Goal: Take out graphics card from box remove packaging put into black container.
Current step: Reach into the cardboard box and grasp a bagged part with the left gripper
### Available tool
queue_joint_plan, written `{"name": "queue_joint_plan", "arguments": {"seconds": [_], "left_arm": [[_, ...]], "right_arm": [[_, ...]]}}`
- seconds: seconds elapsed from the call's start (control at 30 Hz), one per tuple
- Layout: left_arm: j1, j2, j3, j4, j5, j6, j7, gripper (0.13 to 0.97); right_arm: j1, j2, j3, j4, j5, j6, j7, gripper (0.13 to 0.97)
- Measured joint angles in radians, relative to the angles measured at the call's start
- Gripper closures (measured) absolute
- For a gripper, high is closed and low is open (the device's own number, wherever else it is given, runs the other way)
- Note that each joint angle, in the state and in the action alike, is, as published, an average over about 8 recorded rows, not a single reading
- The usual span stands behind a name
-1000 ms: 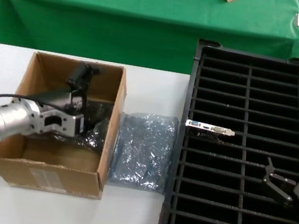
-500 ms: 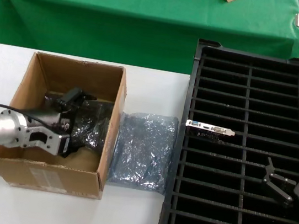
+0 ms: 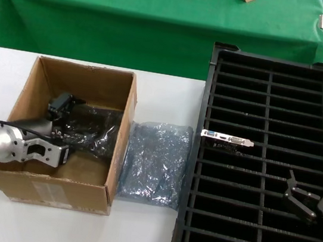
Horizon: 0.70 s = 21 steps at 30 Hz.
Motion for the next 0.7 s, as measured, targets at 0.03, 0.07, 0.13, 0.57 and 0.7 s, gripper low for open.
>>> {"name": "queue_joint_plan", "arguments": {"seconds": [0.03, 0.07, 0.13, 0.57, 0.7], "left_arm": [[0.002, 0.001, -0.01, 0.001, -0.009, -0.012, 0.018, 0.132], [0.004, 0.002, -0.021, 0.001, -0.019, -0.022, 0.037, 0.132], [0.007, 0.003, -0.041, 0.002, -0.037, -0.04, 0.075, 0.132], [0.012, 0.004, -0.118, 0.006, -0.105, -0.078, 0.212, 0.132], [0.013, 0.007, -0.145, 0.006, -0.13, -0.081, 0.243, 0.132]], "right_arm": [[0.0, 0.0, 0.0, 0.0, 0.0, 0.0, 0.0, 0.129], [0.0, 0.0, 0.0, 0.0, 0.0, 0.0, 0.0, 0.129], [0.0, 0.0, 0.0, 0.0, 0.0, 0.0, 0.0, 0.129], [0.0, 0.0, 0.0, 0.0, 0.0, 0.0, 0.0, 0.129], [0.0, 0.0, 0.0, 0.0, 0.0, 0.0, 0.0, 0.129]]}}
